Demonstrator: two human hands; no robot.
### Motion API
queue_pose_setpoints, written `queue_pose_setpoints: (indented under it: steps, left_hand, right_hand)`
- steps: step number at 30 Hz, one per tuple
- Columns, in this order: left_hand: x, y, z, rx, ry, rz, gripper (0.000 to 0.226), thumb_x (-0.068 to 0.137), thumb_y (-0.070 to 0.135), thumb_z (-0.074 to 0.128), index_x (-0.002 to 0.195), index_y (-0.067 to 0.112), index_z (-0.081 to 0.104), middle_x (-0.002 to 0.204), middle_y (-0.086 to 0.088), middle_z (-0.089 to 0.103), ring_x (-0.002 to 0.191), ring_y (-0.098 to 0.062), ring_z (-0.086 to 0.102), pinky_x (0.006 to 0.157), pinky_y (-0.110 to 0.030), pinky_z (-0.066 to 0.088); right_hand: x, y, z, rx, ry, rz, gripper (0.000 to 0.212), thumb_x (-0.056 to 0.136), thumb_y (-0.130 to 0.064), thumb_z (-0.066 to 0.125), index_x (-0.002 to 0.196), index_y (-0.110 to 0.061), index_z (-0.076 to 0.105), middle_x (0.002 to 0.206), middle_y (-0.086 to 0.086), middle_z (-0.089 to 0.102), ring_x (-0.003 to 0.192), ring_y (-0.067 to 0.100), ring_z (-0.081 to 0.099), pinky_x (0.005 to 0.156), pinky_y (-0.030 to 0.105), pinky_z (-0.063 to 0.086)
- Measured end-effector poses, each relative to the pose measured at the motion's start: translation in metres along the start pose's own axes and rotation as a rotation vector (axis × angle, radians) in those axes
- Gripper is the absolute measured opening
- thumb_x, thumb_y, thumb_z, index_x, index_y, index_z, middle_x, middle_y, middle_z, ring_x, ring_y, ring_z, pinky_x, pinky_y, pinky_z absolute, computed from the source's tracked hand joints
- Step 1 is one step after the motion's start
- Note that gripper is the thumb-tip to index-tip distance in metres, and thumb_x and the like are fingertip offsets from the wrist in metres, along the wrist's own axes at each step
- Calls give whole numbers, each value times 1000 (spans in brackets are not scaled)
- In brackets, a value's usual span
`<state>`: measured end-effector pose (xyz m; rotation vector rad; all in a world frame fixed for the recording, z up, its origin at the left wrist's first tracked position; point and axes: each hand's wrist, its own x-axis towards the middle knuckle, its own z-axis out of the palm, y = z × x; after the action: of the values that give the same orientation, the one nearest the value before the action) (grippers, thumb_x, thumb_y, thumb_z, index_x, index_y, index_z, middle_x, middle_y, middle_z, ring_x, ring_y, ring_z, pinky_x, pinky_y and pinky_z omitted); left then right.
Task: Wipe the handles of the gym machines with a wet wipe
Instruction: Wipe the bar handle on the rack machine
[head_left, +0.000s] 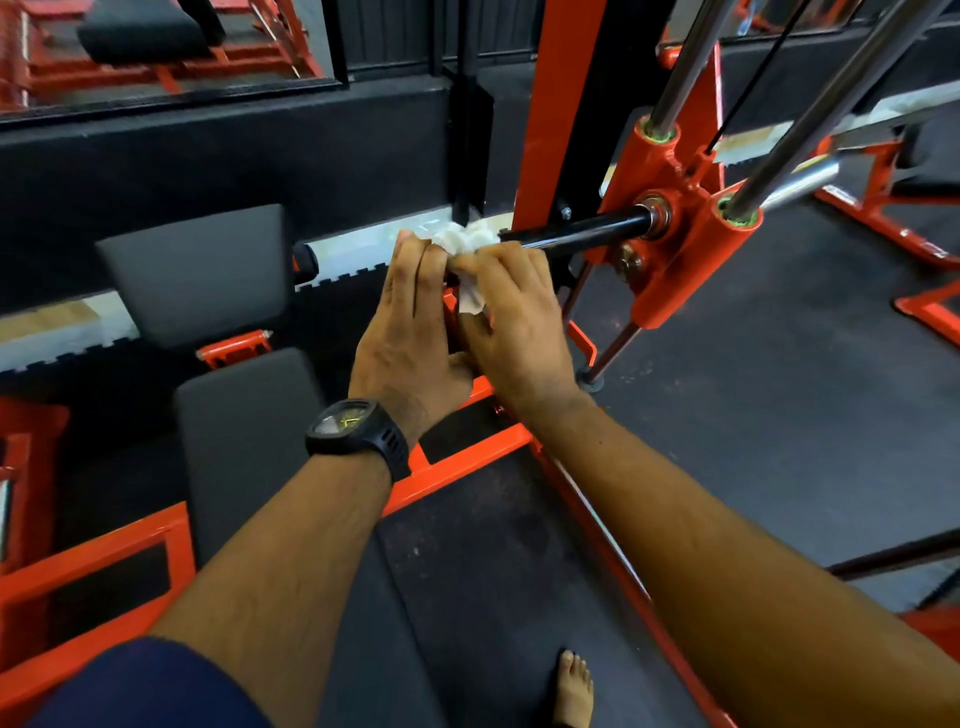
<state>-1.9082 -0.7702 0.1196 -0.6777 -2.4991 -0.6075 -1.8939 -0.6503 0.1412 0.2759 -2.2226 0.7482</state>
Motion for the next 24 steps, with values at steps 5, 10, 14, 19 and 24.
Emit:
queue_pose_setpoints:
  steps: [5,10,14,19,24]
  left_hand:
    - [-1,5,-6,-127,55,-52,98,61,2,69,148,3,24,152,-16,30,151,-29,19,112,-41,44]
    - [-1,6,-7,-141,31,-65,98,61,4,70,149,0,27,154,-16,29,151,-29,19,109,-42,46]
    - [-2,7,-6,-133,41,-65,98,61,4,70,149,1,27,154,-14,29,151,-28,19,110,-40,45]
    - [-2,7,-8,-122,32,-62,96,64,5,68,151,0,27,154,-15,28,152,-29,17,114,-40,40]
    - [-3,7,-6,-120,47,-86,97,63,4,68,151,3,26,155,-12,27,153,-26,17,115,-35,39]
  right_hand:
    - [17,11,-8,-88,-61,-10,40,85,-1,63,124,-5,67,107,14,56,100,24,50,88,20,40]
    - [36,25,-25,-176,-277,-276,43,88,-3,45,127,2,63,131,21,62,113,36,58,101,27,36]
    - [49,22,-34,-193,-451,-296,47,83,-3,47,128,3,60,123,21,64,115,37,59,103,29,37]
    - [63,57,-54,-348,-480,-261,55,87,-14,29,130,-2,60,123,20,63,117,37,58,101,43,47]
    - [61,58,-49,-358,-522,-233,49,86,7,41,130,-5,60,126,16,61,121,32,55,105,43,45]
